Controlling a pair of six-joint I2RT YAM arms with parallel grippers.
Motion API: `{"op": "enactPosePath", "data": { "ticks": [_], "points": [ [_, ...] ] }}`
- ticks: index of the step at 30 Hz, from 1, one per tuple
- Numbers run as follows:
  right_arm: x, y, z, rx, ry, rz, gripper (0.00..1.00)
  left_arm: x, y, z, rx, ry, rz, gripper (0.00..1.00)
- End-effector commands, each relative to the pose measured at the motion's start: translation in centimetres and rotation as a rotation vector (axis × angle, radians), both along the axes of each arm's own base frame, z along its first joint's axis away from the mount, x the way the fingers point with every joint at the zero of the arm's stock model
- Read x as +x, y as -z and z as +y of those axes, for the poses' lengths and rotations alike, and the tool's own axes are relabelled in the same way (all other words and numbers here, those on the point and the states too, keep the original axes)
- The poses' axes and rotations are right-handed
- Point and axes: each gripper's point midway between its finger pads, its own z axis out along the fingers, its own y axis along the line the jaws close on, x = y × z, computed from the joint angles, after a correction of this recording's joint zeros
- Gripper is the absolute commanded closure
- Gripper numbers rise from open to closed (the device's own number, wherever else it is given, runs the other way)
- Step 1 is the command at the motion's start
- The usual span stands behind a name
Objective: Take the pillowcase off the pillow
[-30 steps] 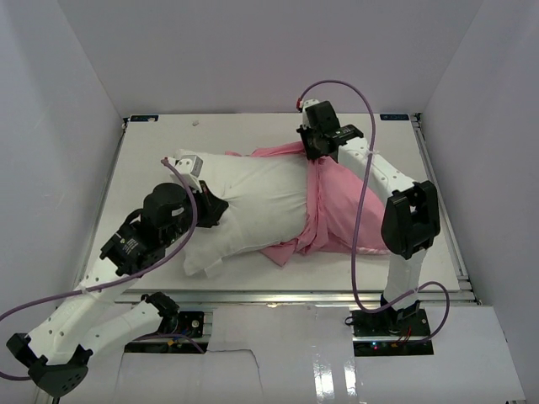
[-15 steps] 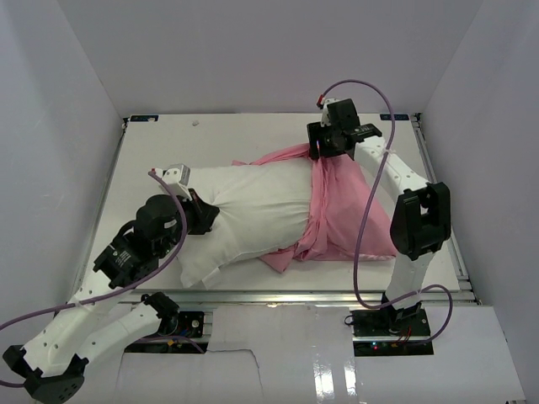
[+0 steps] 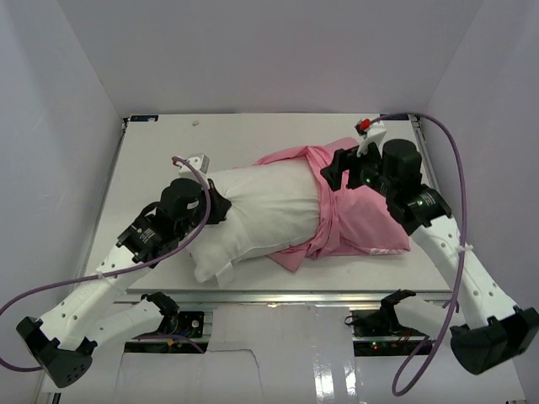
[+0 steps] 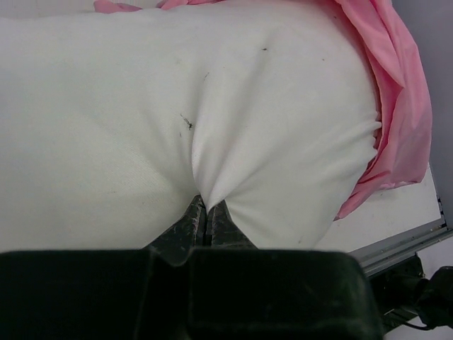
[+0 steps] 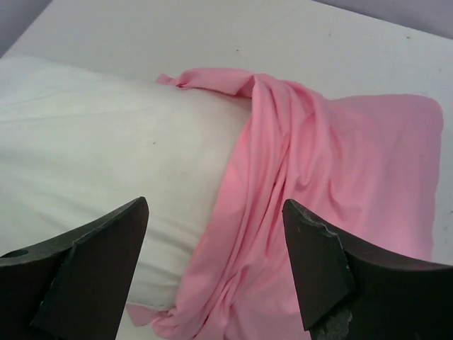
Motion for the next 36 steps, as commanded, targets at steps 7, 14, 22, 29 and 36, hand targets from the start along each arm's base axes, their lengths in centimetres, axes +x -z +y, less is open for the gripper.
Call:
{"op": "enactPosePath", "data": {
  "ticks": [7,14,22,29,36],
  "points": [
    [-8.7,11.6,0.1,0.028,-0.002,0.184,0.19,2.9,-7.8,-2.4,-0.101,0.012,-0.136,1.0],
    [-9.2,14.8,0.4,0.047,0.066,0.189,0.19,3.2,-8.0,-4.1,-0.142,0.052,-0.11,1.0],
    [-6.9,17.5,1.3,0.036,0.131,0.227,0.27,3.6,-7.9,-4.7,-0.115,0.081,-0.097,1.0],
    [-4.1,19.8,-6.8,-0.053,0.513,0.179,0.89,5.5,-9.9,-0.9,0.02,-0.058,-0.131,1.0],
    [-3.6,20.8,-12.2,-0.031,0.693,0.188,0.92,7.6,-10.4,2.8,0.026,-0.067,-0.11,1.0]
  ]
}}
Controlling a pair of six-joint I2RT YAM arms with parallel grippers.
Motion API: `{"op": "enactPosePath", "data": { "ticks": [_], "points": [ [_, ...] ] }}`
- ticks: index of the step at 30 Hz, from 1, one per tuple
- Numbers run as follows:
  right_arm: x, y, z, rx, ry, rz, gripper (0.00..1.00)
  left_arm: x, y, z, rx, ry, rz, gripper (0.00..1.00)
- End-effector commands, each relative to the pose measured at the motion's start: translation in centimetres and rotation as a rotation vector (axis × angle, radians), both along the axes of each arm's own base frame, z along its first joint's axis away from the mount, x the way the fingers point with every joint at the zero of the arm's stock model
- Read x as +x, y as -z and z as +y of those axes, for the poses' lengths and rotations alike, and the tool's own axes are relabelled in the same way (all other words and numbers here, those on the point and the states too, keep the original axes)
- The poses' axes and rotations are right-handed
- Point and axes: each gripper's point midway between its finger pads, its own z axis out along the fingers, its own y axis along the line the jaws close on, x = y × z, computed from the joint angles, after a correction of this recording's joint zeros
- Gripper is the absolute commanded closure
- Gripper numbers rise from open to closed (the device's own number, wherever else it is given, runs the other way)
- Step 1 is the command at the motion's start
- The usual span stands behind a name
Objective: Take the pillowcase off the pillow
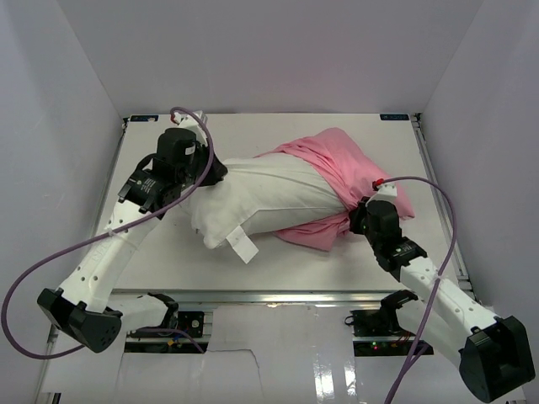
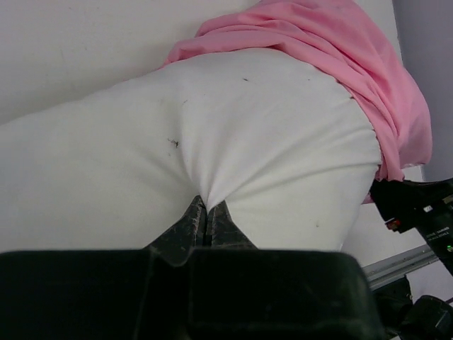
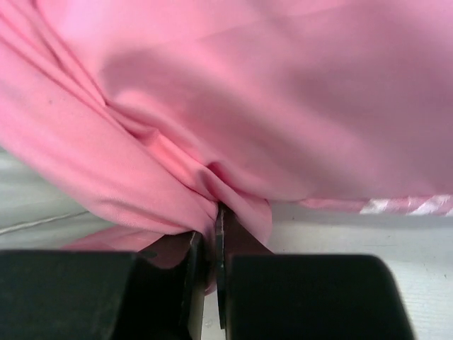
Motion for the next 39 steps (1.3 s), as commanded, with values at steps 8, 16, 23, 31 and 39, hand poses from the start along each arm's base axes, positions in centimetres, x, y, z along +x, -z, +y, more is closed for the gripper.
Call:
{"op": "enactPosePath", "data": {
  "ticks": [8,16,23,31,39],
  "points": [
    [-0.6,3.3,-8.1,-0.074,0.332,0.059,0.92,2.2,-5.3,6.0,-0.003,-0.071,-0.103,1.0],
    [-0.2,-2.7,-1.3,0.05,-0.055,-0.01,0.77,-3.4,-2.7,0.1,-0.214,0.322,-0.118,1.0],
    [-0.6,-15.2,2.9,0.092,-0.308,-0.211,0.17,-5.8,2.6,-1.1,-0.314,0.373,-0.059,1.0],
    [4.6,-18.8,9.9,-0.102,-0.566,-0.175,0.1,-7.4,6.1,-0.3,-0.314,0.33,-0.044,1.0],
    [10.3,-9.6,16.5,-0.356,-0.719,0.089,0.1,-8.5,6.6,-0.3,-0.325,0.353,-0.071,1.0]
  ]
}}
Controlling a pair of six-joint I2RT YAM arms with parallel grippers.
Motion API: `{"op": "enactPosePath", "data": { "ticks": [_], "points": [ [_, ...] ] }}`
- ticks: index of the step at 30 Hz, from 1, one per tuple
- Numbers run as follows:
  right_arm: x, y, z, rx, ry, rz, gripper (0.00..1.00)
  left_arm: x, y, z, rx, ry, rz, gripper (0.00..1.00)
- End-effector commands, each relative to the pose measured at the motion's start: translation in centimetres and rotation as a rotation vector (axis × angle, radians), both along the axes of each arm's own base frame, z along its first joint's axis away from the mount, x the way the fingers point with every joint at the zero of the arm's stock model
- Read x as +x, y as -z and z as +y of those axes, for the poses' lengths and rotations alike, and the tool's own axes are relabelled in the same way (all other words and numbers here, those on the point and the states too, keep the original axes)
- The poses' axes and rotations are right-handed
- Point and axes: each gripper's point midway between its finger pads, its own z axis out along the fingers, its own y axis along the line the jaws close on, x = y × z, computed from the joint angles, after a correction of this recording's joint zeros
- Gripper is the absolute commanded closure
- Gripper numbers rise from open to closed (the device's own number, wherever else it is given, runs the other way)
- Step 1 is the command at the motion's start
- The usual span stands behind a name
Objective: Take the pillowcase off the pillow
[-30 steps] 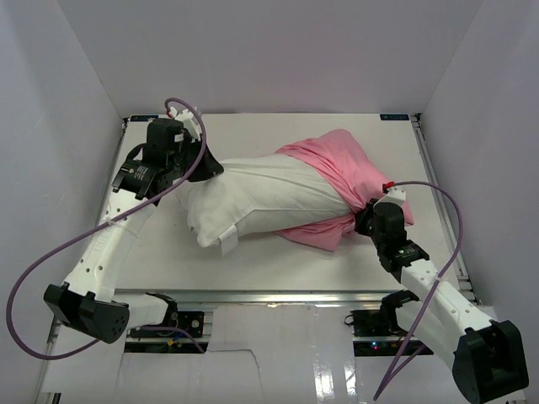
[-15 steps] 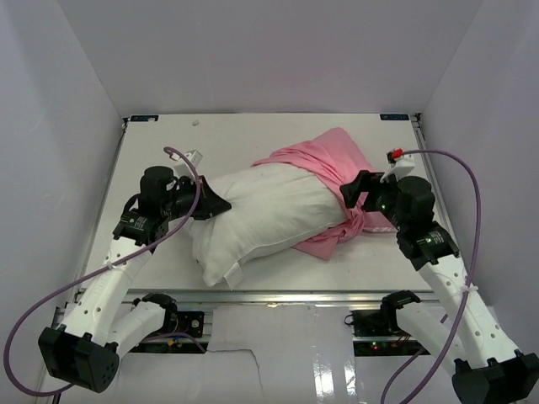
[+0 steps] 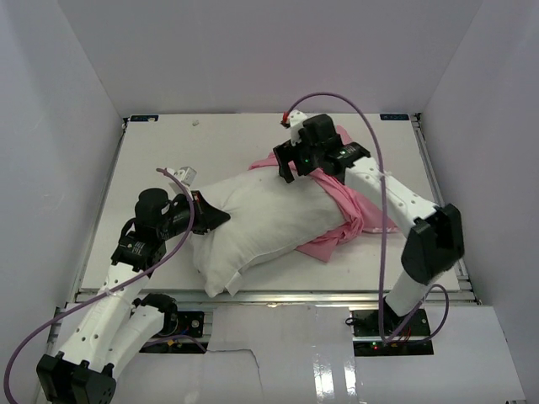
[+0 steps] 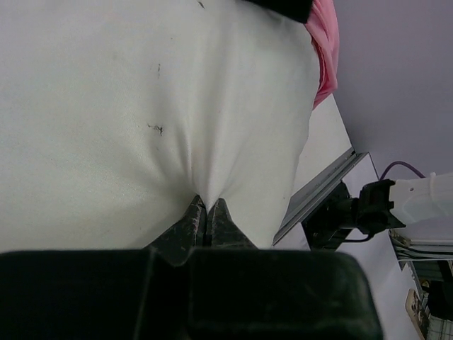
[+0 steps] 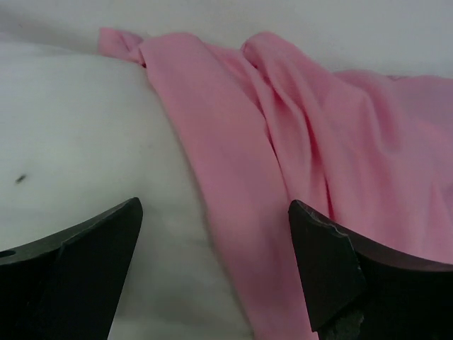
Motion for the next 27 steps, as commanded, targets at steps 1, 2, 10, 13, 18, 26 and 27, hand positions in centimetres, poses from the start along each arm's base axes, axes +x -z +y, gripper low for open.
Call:
{"op": "enactPosePath", "data": {
  "ticks": [1,2,10,13,18,26,27],
  "points": [
    [1.6,3.3,0.3,-0.156,-0.044,0.067,0.11,-0.1,-1.6,-0.5,-0.028,0.028,-0.076,1.0],
    [1.5,4.5,0.2,-0.193,-0.053,0.11,0.11,0.0,-1.7,-0.4,-0.023,0.025,-0.078,1.0],
    [7.3,10.1,-4.2,-0.38,0.206,0.149,0.35,1.0,-3.0,1.4,0.034,-0.093,-0.101,1.0],
    [10.7,9.1,-7.7,-0.354,0.346,0.13,0.44,0.5,-5.6,2.4,0.038,-0.147,-0.141,1.0],
    [13.9,7.3,-13.5,-0.367,0.544,0.02,0.64,-1.4,-11.0,5.5,0.031,-0.294,-0.264,1.0],
    [15.3,7.0,-19.6,-0.34,0.771,-0.012,0.81,-3.1,-14.5,9.4,0.059,-0.475,-0.321,1.0],
    [15.2,7.1,-20.0,-0.324,0.791,-0.004,0.81,-2.9,-14.3,10.0,0.073,-0.508,-0.316,1.0]
  ]
}}
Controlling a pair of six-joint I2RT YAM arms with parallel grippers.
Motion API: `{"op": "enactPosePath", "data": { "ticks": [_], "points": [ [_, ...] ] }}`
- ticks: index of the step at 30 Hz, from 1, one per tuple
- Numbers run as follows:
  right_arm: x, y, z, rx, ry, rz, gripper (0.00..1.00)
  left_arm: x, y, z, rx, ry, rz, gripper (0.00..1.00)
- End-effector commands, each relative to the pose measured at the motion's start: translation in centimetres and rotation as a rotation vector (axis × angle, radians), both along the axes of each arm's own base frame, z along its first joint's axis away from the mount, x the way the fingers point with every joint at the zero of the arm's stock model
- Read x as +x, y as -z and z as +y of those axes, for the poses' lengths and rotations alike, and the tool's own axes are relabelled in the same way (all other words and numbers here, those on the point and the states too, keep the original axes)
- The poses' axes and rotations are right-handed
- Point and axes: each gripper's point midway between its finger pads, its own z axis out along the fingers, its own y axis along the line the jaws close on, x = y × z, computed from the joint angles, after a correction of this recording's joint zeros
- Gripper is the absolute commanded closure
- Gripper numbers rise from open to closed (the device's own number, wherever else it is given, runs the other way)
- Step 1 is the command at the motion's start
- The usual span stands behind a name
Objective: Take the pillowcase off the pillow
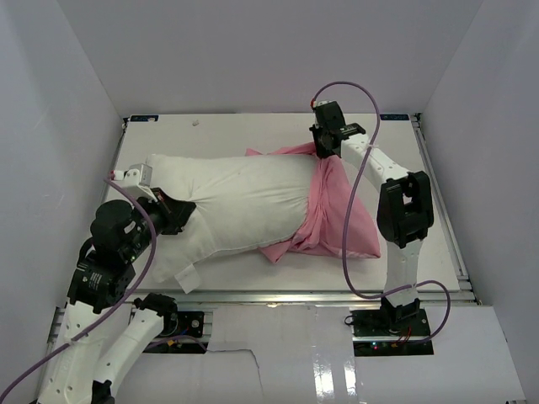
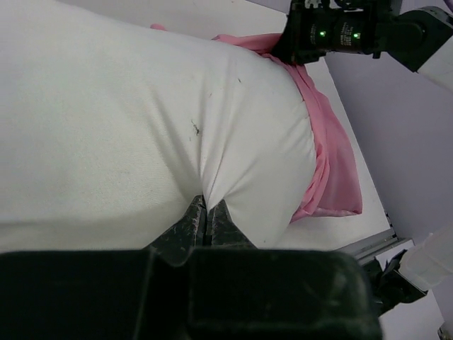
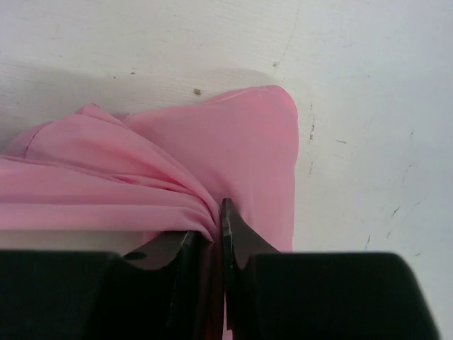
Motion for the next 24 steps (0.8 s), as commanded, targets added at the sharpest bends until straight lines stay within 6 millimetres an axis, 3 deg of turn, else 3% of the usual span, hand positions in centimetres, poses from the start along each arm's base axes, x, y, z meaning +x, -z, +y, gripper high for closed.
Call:
{"op": "enactPosePath", "data": {
  "ticks": [1,3,6,7,10,12,13,14,16,18,19,21,23,24],
  "points": [
    [3.0,-1.9,-10.4,-0.12,0.31,-0.126,0.81,-0.4,-4.1,3.9,-0.001,-0.198,-0.129,1.0],
    [3.0,-1.9,-10.4,-0.084,0.306,-0.104,0.8,-0.2,-3.5,4.4,0.009,-0.23,-0.119,1.0],
    [2.2,-2.8,-6.1,0.072,0.136,-0.052,0.69,0.7,-1.5,4.1,0.032,-0.226,-0.082,1.0],
    [1.4,-3.1,-3.2,0.141,0.037,-0.037,0.66,1.0,-1.0,3.9,0.036,-0.22,-0.074,1.0],
    [-1.2,-8.1,1.0,0.221,-0.113,-0.109,0.58,2.0,0.5,3.1,0.059,-0.186,-0.035,1.0],
    [-2.9,-10.1,2.7,0.271,-0.164,-0.138,0.54,2.4,0.9,2.7,0.07,-0.167,-0.017,1.0],
    [-5.3,-11.8,4.9,0.335,-0.261,-0.163,0.52,2.6,1.5,2.3,0.068,-0.15,0.001,1.0],
    [-6.6,-12.4,5.7,0.36,-0.301,-0.174,0.47,2.7,1.7,2.1,0.064,-0.143,0.007,1.0],
    [-9.5,-13.8,6.7,0.381,-0.339,-0.206,0.41,2.5,2.6,0.7,0.031,-0.075,0.026,1.0],
    [-11.1,-14.5,6.7,0.393,-0.327,-0.218,0.38,2.8,4.2,0.1,0.021,-0.051,0.046,1.0],
    [-12.7,-16.0,7.0,0.409,-0.35,-0.246,0.36,2.9,4.7,0.0,0.019,-0.048,0.053,1.0],
    [-14.9,-14.5,7.4,0.395,-0.367,-0.218,0.34,3.2,6.0,-0.2,0.027,-0.042,0.08,1.0],
    [-16.9,-15.0,6.8,0.383,-0.351,-0.234,0.34,3.4,6.2,-0.7,0.016,-0.023,0.088,1.0],
    [-18.5,-13.2,7.0,0.362,-0.336,-0.199,0.33,3.6,6.3,-1.0,0.011,-0.014,0.095,1.0]
  ]
}}
